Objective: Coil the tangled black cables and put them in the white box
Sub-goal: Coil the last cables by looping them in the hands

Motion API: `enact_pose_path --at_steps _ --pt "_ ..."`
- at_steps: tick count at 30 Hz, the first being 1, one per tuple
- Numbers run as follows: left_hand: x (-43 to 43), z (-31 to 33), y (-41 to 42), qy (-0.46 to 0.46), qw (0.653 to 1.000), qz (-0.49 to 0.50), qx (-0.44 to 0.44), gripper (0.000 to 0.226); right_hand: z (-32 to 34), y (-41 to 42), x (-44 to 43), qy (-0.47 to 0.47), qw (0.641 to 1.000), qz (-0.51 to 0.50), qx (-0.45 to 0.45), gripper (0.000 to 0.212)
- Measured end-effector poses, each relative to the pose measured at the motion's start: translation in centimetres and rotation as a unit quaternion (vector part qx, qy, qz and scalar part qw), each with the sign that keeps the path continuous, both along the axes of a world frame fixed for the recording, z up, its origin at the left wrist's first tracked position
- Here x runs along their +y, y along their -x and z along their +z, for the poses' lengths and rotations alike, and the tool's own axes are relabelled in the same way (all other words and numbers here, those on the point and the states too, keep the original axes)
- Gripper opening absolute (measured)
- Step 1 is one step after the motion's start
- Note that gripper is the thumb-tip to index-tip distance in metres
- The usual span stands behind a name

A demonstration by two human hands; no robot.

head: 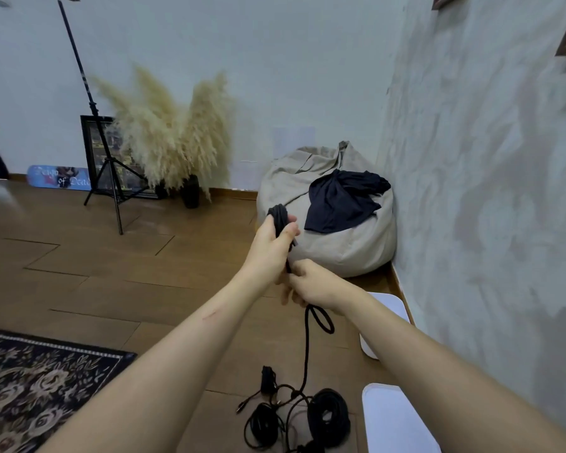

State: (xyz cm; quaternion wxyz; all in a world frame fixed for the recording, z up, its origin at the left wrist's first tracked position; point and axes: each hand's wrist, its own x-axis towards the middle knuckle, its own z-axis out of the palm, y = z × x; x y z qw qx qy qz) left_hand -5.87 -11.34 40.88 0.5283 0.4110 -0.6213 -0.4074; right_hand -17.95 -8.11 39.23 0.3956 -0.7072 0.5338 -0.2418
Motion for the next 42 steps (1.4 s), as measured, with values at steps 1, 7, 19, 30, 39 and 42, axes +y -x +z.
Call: enact_pose_path --at_steps 1,7,19,30,39,42 --pt "-0.2 -0.3 -0.3 0.005 1.000 0.018 -0.018 0.012 0.0 -0.1 0.1 0.003 1.000 0.013 0.021 0.023" --pt "-1.1 -2.8 -2.3 0.041 0.972 0.020 -0.229 0.021 1.2 1.5 0.2 0.082 0.985 0.064 0.139 0.022" --pt "1.3 -1.3 -2.6 -0.126 0.936 -0.270 -0.189 0.022 3.3 5.3 0.8 0.210 0.968 0.018 0.136 0.005" --pt "1.0 -3.6 -2.1 -0.029 0.959 -0.078 -0.272 0.029 0.8 5.4 -1.4 0.356 0.884 -0.084 0.291 0.053" --pt "1.0 -3.7 -1.4 -0.035 0.964 0.016 -0.264 0.029 -0.4 5.6 -1.8 0.347 0.887 -0.204 0.227 0.077" --pt "1.0 -3.5 -1.2 -0.034 0.964 0.032 -0.260 0.031 0.0 5.4 -1.7 0.342 0.883 -0.222 0.233 0.079"
